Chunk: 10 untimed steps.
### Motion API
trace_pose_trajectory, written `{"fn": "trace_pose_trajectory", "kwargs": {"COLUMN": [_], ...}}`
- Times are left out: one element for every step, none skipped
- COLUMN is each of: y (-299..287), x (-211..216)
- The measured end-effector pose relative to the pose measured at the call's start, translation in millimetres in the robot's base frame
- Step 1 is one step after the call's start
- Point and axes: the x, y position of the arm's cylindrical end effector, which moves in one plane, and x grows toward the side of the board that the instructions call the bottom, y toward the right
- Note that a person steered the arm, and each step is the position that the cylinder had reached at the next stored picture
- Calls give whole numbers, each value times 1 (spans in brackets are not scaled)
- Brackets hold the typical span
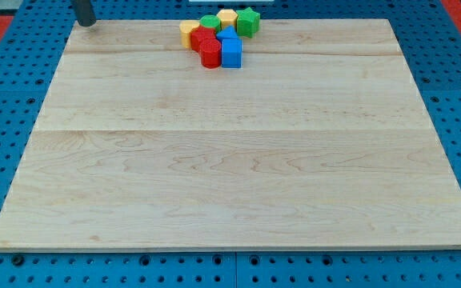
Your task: Separate the yellow heart from the group of blocks
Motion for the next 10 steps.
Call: {"fn": "trace_pose_trajectory", "kwargs": {"y": [26, 87, 148, 174, 188, 188, 184, 183, 169, 126], "x": [-1, 1, 1, 0, 5, 19, 30, 30, 41, 83]}}
